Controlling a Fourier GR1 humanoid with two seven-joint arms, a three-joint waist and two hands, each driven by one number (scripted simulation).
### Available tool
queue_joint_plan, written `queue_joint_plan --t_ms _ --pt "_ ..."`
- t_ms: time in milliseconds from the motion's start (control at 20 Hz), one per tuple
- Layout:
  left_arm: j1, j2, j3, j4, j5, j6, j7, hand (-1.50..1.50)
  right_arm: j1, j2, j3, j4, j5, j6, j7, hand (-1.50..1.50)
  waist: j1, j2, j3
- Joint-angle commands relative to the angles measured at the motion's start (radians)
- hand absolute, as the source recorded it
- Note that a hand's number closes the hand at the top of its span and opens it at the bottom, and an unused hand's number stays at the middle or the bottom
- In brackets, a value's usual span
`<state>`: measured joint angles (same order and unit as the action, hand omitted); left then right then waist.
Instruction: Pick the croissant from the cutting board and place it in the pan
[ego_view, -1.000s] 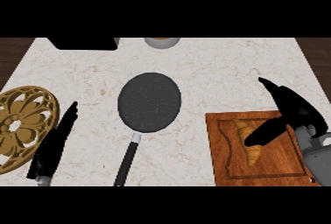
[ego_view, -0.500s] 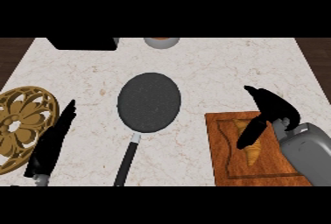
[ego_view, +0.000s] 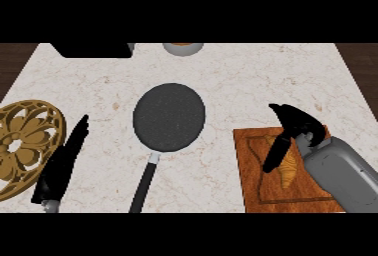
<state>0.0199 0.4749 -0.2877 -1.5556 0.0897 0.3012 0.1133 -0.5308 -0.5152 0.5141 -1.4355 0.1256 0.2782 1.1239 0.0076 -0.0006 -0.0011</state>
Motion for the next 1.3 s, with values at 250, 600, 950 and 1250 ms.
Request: queue_joint_plan --t_ms 250,600,950,1250 --pt "0.011 -0.002 0.021 0.001 -0.009 -0.034 -0.004 0.0 -0.042 0.069 0.037 0.168 0.041 0.059 0.136 -1.5 0.004 0.002 0.001" --pt "0.035 0.014 0.068 -0.025 0.002 -0.06 -0.009 0.0 -0.018 0.06 0.028 0.176 0.047 0.092 0.145 -1.5 0.002 0.0 0.001" --pt "0.054 -0.054 0.038 -0.033 -0.042 -0.042 -0.004 0.0 0.072 0.113 0.051 0.194 0.124 0.019 0.096 -1.5 -0.002 0.0 0.001" --pt "0.06 -0.044 0.066 -0.051 -0.056 -0.071 0.016 0.0 0.046 0.133 0.027 0.274 0.187 0.029 0.043 -1.5 0.004 0.001 0.001"
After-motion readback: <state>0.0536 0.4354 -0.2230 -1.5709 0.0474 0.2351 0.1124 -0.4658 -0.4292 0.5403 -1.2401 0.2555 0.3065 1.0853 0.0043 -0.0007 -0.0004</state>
